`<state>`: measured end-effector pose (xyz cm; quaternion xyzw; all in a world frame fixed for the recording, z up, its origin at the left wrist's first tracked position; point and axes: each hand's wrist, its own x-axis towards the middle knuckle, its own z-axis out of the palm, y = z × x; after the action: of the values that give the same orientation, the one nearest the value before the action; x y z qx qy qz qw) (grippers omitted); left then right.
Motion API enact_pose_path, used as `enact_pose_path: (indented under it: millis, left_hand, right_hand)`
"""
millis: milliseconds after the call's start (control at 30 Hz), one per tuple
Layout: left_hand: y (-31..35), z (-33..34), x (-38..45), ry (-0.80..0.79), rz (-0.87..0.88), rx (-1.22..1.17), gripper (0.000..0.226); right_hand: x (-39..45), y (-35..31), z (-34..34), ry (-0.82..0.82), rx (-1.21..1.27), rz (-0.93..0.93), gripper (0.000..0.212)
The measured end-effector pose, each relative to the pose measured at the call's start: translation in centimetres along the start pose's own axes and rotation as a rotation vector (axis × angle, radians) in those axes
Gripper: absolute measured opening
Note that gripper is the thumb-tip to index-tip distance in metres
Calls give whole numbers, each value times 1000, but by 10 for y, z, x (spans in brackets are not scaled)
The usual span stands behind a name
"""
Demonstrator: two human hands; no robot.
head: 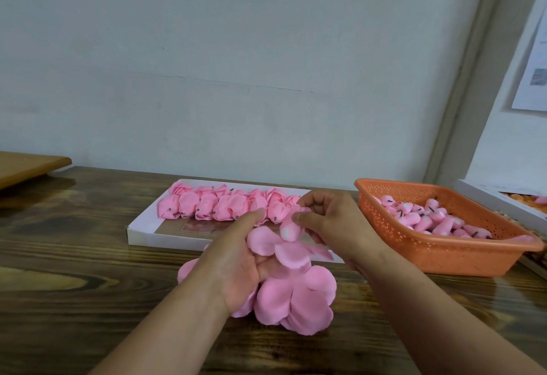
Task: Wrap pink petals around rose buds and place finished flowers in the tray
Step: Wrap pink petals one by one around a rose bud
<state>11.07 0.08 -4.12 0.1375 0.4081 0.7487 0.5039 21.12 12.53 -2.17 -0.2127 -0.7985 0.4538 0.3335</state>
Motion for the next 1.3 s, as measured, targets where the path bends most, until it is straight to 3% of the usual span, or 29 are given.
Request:
enact_pose_path:
  millis: [67, 233, 433, 767, 1033, 1200, 1300]
  left_hand:
    - [-6, -1, 2, 35, 43, -30, 11]
    - [-16, 0, 3, 140, 130, 119, 13]
    - [-12, 1, 2, 161, 135, 395, 22]
    - [-9, 4, 0, 148, 171, 520, 31]
    - [-4, 2, 3, 81, 158, 746, 70]
    - [2, 3, 4, 107, 109, 668, 76]
    - [6, 1, 3, 71, 73, 563, 58]
  right_hand:
    - [0, -1, 1, 50, -1, -15, 21]
    - [-6, -7, 4, 28, -179, -82, 8]
    - [-9, -8, 5, -177, -368, -134, 10]
    - [-4, -15, 7, -388, -512, -235, 13]
    - [-2, -13, 10, -337, -477, -219, 18]
    - [-3, -9, 13, -256, -485, -196, 9]
    - [-3, -8, 9, -209, -337, -127, 19]
